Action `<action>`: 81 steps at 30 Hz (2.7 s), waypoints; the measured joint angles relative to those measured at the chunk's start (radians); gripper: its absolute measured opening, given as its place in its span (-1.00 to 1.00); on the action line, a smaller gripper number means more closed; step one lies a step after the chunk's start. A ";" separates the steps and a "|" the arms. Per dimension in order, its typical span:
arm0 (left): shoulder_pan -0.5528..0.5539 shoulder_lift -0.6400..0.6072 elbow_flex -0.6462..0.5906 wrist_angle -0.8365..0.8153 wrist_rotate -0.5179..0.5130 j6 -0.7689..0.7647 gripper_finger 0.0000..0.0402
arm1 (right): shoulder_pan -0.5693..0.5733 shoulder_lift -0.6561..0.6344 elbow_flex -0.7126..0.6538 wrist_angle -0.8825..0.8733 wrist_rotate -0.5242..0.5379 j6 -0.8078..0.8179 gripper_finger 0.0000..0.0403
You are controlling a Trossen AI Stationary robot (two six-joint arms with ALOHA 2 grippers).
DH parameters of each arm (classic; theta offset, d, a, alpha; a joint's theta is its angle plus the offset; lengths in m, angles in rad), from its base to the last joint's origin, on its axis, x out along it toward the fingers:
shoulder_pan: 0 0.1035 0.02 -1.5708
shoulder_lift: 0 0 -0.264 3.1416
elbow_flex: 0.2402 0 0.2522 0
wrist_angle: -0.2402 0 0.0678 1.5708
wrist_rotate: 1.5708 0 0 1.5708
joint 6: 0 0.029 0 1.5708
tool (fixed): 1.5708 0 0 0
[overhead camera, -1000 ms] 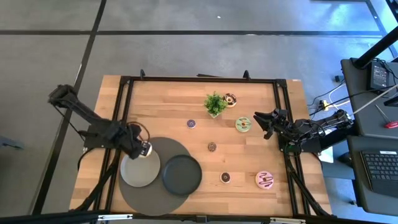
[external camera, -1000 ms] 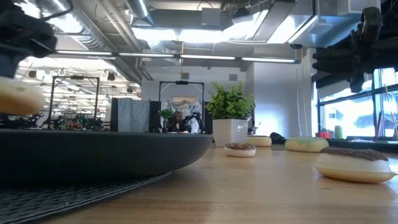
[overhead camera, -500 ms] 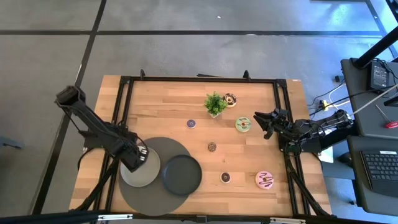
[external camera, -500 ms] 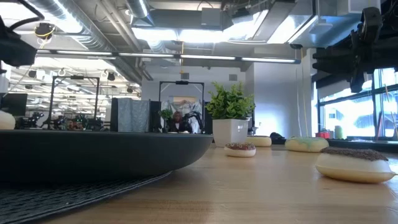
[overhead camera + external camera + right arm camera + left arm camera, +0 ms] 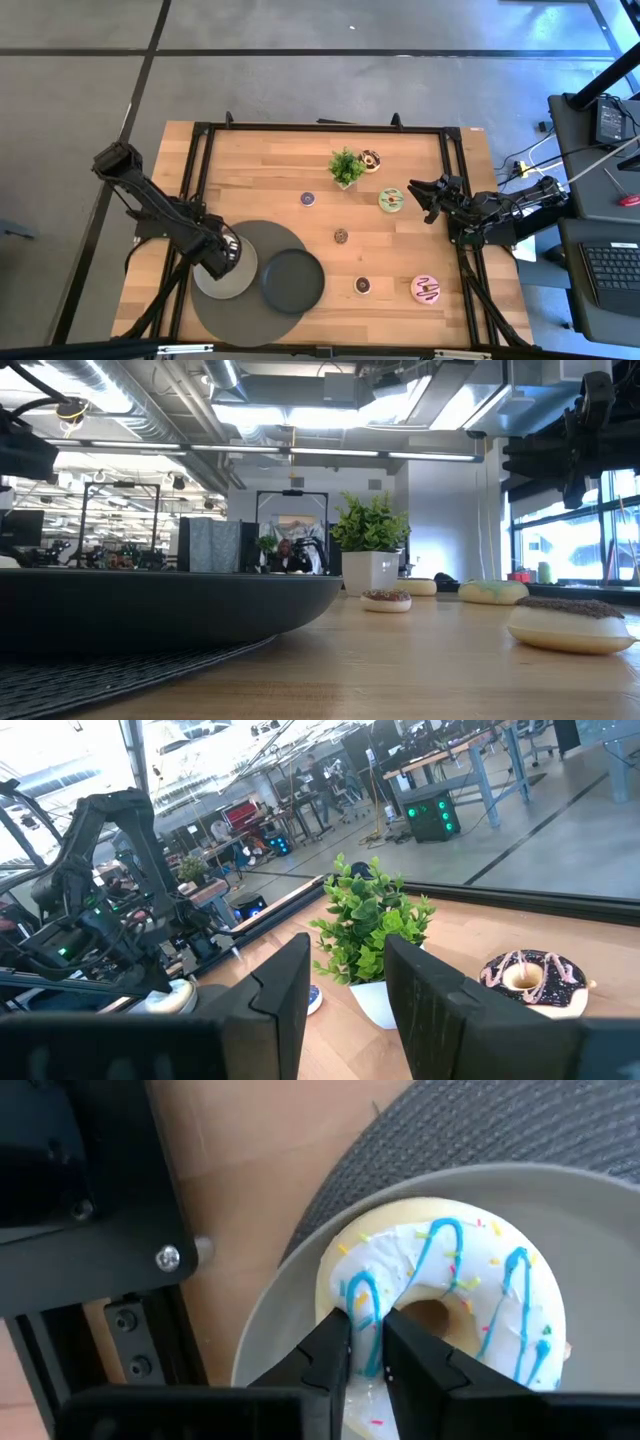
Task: Pick & Place donuts
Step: Put the big white donut on the gray plate, then put the small blue donut on the black plate
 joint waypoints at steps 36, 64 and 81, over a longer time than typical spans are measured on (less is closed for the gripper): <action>0.123 -0.056 0.254 -0.058 -0.594 0.202 -0.10 | 0.000 0.000 0.000 0.007 -0.007 -0.092 -0.35; 0.409 -0.051 0.249 0.564 -0.630 0.873 -0.09 | 0.000 0.300 0.093 -0.047 -0.344 -0.036 -0.35; 0.808 0.249 0.249 0.813 -0.307 1.071 -0.09 | 0.000 0.442 0.093 0.023 -0.343 0.011 -0.35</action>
